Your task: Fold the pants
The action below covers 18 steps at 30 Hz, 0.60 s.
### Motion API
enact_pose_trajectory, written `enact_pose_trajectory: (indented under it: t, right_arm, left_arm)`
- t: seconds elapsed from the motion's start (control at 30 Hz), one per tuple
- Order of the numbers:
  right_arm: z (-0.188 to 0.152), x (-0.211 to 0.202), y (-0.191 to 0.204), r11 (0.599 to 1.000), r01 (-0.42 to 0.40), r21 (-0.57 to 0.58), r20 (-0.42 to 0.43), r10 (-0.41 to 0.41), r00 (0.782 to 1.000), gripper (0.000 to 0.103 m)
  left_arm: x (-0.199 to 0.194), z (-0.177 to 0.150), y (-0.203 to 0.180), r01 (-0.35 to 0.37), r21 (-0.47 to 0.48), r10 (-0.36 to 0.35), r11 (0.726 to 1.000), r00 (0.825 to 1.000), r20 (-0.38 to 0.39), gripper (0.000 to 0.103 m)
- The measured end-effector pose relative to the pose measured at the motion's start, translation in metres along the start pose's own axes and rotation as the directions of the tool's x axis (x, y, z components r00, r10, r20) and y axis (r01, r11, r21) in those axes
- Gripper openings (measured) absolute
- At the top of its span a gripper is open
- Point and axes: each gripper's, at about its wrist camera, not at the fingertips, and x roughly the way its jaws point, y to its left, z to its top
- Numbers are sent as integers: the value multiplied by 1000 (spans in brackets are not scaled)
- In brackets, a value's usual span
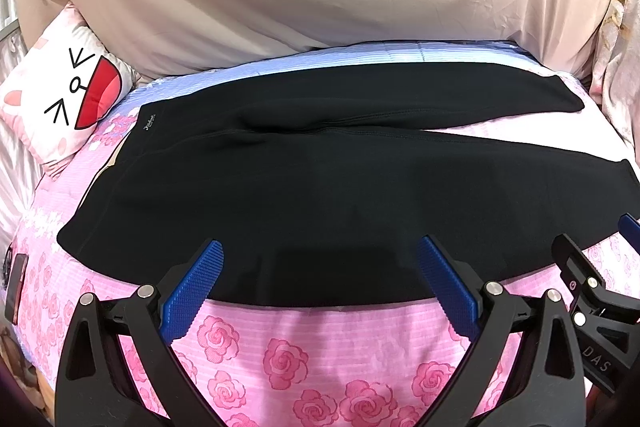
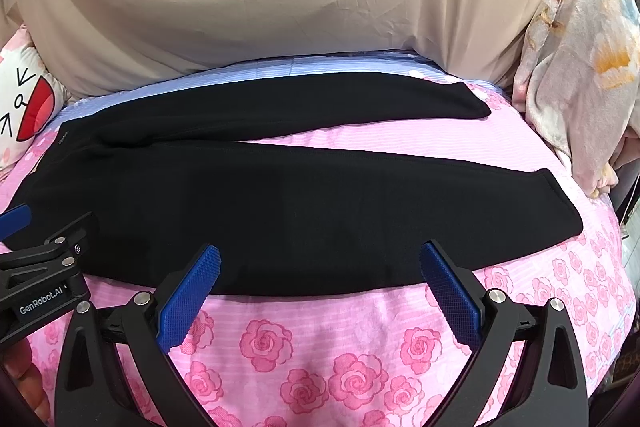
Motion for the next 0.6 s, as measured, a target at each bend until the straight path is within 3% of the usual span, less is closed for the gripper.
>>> enact_pose_trajectory:
  t: [0.6]
  right_arm:
    - [9,27,-23,1000,-21,-8,-29,21,999,98]
  left_arm:
    - [21,12,-1,3,5,-3,1000,1000,-22,97]
